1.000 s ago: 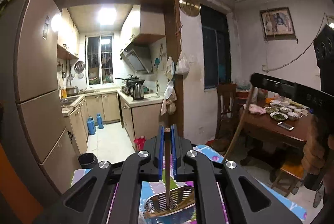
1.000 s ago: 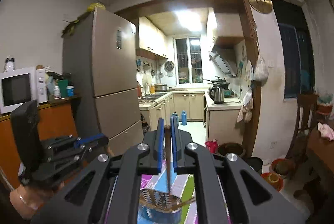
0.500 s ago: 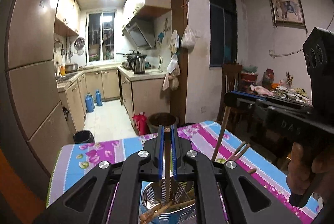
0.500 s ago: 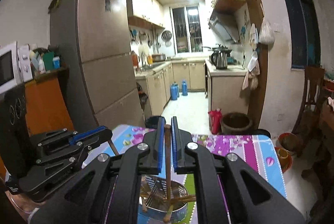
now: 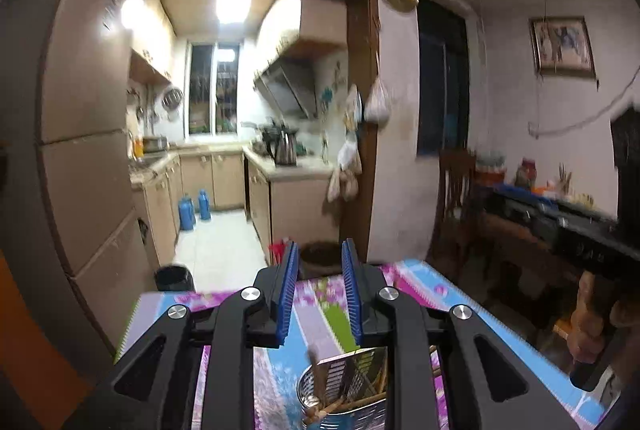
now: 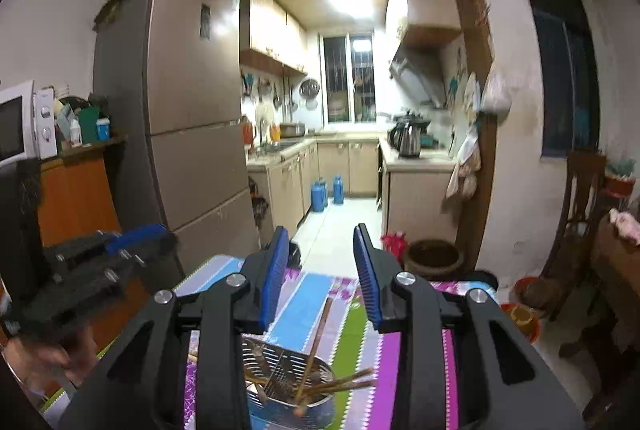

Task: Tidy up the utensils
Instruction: 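Open both tools over the holder and pull them back, then move both tools to the last two chopsticks on the cloth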

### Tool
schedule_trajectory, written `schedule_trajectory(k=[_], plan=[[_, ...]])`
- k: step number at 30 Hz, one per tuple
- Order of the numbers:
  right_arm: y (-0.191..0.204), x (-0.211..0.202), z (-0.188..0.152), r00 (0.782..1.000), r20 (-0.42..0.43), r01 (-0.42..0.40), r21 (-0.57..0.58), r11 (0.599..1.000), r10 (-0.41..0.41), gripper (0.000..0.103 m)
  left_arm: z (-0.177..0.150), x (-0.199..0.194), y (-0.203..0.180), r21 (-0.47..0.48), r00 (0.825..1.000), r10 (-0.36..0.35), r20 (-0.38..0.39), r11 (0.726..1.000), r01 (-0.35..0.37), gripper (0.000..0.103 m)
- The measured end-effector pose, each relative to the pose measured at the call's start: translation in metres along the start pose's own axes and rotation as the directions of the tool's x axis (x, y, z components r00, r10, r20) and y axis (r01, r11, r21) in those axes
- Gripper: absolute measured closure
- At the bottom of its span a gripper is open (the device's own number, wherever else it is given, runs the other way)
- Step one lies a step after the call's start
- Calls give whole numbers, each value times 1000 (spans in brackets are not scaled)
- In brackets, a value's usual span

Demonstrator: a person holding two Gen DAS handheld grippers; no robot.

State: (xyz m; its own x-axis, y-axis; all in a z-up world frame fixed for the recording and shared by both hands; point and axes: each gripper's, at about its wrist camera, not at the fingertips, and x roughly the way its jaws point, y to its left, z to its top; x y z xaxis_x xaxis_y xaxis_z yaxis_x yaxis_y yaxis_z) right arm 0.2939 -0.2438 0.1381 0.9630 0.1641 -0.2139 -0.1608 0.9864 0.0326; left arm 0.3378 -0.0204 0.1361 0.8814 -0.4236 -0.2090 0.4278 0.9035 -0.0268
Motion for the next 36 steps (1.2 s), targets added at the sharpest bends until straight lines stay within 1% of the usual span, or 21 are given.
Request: schedule_trajectory(k=[2, 3, 4, 6, 9, 11, 12, 14, 16, 17, 18, 20, 21, 22, 23, 25, 28, 30, 32, 34, 36], plan=[[-7, -23, 1, 1000, 21, 7, -9, 1000, -7, 71, 6, -31, -7, 11, 999, 12, 45, 1000, -13, 79], [-11, -45, -3, 999, 38, 21, -27, 999, -20, 71, 7, -45, -12, 25, 998, 16, 60, 1000, -17, 79], [-14, -57, -6, 999, 45, 29, -41, 999, -27, 71, 5, -66, -22, 55, 997, 22, 75, 998, -26, 79], [-22, -95, -20, 997, 57, 58, -85, 995, -53, 71, -8, -100, -41, 117, 998, 25, 63, 993, -32, 79], [-34, -151, -55, 995, 37, 93, -138, 986, -88, 71, -47, -142, -72, 196, 1000, 10, -19, 980, -6, 79], [-39, -185, -92, 992, -1, 125, -164, 979, -127, 71, -80, -161, -86, 218, 996, -10, -94, 975, 31, 79], [-40, -196, -108, 990, -17, 135, -178, 975, -140, 71, -98, -169, -94, 220, 990, -18, -136, 974, 48, 79], [-38, -218, -150, 983, -71, 152, -203, 967, -170, 71, -148, -183, -114, 220, 967, -34, -251, 971, 92, 80], [-35, -228, -185, 976, -122, 156, -194, 969, -181, 71, -192, -192, -131, 231, 950, -6, -312, 969, 82, 81], [-34, -234, -208, 971, -160, 151, -172, 973, -179, 71, -215, -198, -140, 220, 939, -9, -344, 971, 90, 81], [-34, -236, -223, 967, -186, 148, -148, 978, -174, 71, -236, -203, -147, 193, 927, -16, -374, 977, 95, 82], [-32, -242, -262, 954, -245, 158, -75, 985, -171, 71, -265, -210, -157, 159, 916, -14, -401, 984, 84, 82], [-31, -243, -274, 949, -264, 163, -53, 985, -172, 72, -275, -211, -158, 151, 914, -9, -406, 986, 76, 82], [-28, -245, -288, 944, -280, 171, -34, 985, -174, 72, -290, -216, -163, 158, 919, 16, -394, 986, 50, 82], [-24, -247, -302, 941, -287, 181, -23, 983, -180, 72, -299, -218, -170, 166, 920, 31, -391, 985, 38, 82], [-13, -252, -319, 938, -287, 200, -18, 980, -196, 72, -311, -217, -178, 159, 920, 41, -391, 987, 23, 82], [2, -260, -340, 934, -276, 230, -15, 973, -225, 72, -322, -221, -186, 183, 930, 84, -358, 983, -18, 82], [7, -264, -350, 932, -275, 240, -15, 971, -235, 72, -328, -225, -193, 186, 939, 111, -325, 981, -51, 81], [15, -263, -357, 937, -272, 224, -14, 974, -219, 72, -332, -228, -192, 148, 937, 105, -332, 987, -58, 81], [25, -262, -362, 941, -268, 207, -33, 978, -208, 72, -335, -227, -191, 150, 934, 121, -336, 986, -74, 81], [32, -260, -364, 943, -260, 201, -59, 978, -209, 72, -337, -226, -191, 149, 936, 123, -331, 986, -77, 81]])
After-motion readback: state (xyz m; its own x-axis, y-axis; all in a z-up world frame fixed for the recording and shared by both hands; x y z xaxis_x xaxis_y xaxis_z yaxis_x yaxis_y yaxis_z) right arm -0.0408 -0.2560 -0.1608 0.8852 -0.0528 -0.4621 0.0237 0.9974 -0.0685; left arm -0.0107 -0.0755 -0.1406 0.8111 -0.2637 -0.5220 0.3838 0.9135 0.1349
